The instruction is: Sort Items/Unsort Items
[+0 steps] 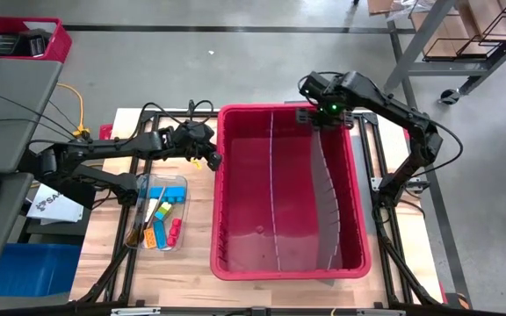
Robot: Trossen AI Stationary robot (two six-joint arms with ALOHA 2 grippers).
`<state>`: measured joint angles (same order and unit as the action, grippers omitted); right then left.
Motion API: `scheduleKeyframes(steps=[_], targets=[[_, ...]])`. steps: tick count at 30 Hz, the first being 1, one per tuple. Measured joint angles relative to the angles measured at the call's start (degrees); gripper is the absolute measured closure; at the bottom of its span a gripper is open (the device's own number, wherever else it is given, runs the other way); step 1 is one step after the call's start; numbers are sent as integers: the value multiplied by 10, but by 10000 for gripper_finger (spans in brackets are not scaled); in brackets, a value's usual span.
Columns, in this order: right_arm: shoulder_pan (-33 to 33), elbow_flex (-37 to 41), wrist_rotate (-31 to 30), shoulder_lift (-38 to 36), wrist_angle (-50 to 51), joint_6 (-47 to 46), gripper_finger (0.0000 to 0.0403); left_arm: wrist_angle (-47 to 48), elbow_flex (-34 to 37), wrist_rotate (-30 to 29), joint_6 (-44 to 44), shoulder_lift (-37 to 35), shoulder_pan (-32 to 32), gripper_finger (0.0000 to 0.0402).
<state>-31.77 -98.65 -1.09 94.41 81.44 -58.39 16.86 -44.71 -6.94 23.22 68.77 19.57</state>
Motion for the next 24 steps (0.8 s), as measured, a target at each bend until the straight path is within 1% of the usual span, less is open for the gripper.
scheduleKeyframes(steps=[3,6,15,19,24], targets=[[0,0,-6,0,-20,-10,403,2,0,2,9,0,0,401],[0,0,-12,0,-32,-7,403,3,0,16,23,0,0,401],[1,0,-16,0,-29,18,403,11,0,22,52,0,0,401],[8,0,-21,0,-6,47,403,11,0,21,52,0,0,401],[8,0,-39,-1,78,75,402,11,0,22,52,0,0,402]])
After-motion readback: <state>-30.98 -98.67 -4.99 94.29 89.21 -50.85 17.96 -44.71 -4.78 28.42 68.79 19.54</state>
